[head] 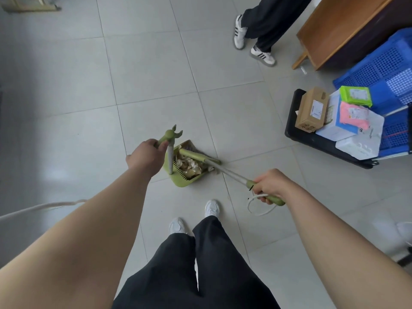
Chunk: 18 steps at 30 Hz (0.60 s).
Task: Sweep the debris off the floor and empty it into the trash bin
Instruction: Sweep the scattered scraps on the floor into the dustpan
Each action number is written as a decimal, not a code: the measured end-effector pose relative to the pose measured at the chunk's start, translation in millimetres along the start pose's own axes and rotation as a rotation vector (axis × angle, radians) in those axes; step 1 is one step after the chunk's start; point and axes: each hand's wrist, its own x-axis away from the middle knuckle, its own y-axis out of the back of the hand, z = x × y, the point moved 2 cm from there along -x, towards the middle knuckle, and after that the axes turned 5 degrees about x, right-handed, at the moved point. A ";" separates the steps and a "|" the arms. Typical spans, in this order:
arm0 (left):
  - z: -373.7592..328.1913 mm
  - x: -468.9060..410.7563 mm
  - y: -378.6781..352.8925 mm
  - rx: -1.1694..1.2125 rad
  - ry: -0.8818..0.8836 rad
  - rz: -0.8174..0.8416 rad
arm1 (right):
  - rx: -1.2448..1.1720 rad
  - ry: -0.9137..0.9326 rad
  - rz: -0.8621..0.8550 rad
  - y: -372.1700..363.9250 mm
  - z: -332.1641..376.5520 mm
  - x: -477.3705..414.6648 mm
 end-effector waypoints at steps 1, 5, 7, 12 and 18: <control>0.4 1.1 -0.2 -0.006 0.002 0.006 | 0.017 0.023 -0.004 8.0 -4.8 4.7; 4.2 7.2 -0.1 0.006 -0.017 0.043 | 0.068 0.057 -0.059 29.3 -21.5 23.5; 7.2 9.5 2.9 0.022 -0.034 0.053 | 0.054 0.050 -0.087 33.2 -26.0 30.9; 17.1 12.4 17.0 -0.010 -0.071 0.071 | -0.070 -0.025 -0.149 35.8 -32.8 34.9; 34.3 14.9 27.4 -0.055 -0.087 0.096 | -0.245 -0.156 -0.131 3.8 -34.5 20.4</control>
